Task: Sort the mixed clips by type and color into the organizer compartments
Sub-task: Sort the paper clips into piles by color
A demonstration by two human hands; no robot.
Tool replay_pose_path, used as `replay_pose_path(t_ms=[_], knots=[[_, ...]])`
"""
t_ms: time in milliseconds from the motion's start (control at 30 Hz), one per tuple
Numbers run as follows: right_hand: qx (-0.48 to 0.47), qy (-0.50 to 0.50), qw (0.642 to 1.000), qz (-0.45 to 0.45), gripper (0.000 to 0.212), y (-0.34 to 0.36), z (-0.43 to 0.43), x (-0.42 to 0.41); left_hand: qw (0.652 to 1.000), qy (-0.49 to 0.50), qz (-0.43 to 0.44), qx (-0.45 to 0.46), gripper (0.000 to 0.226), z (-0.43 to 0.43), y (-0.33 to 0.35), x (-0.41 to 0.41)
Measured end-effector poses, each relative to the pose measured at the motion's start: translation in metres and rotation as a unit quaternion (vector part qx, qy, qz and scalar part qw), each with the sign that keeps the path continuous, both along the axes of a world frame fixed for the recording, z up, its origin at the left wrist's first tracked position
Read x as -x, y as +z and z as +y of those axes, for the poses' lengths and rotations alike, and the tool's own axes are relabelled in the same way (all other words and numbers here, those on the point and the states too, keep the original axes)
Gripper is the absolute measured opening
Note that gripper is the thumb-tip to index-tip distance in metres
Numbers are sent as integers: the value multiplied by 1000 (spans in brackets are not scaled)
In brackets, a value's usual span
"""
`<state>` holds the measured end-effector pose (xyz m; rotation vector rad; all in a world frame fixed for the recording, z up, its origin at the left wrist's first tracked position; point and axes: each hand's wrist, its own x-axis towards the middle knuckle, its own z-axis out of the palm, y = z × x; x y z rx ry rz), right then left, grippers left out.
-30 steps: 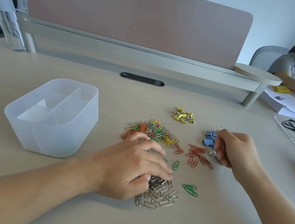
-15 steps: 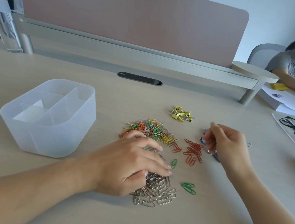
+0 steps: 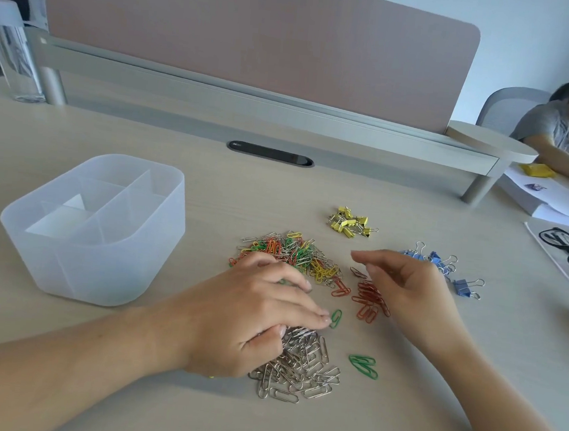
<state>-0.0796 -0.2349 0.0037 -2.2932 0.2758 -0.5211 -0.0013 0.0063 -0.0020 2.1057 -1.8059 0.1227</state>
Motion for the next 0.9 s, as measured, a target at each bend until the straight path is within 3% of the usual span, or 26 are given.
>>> replay_pose_path(t_ms=[133, 267, 500, 700, 900], knots=[[124, 49, 991, -14, 45, 1, -1, 0, 998, 66, -14, 5, 52, -2, -8, -4], [189, 43, 981, 26, 40, 1, -2, 0, 993, 122, 3, -9, 58, -1, -14, -8], [168, -28, 985, 11, 39, 7, -9, 2, 988, 147, 8, -37, 64, -2, -11, -10], [200, 33, 979, 36, 8, -1, -1, 1, 989, 147, 15, -8, 58, -2, -11, -10], [196, 41, 979, 43, 15, -3, 1, -2, 989, 146, 19, -8, 60, -3, -9, -8]])
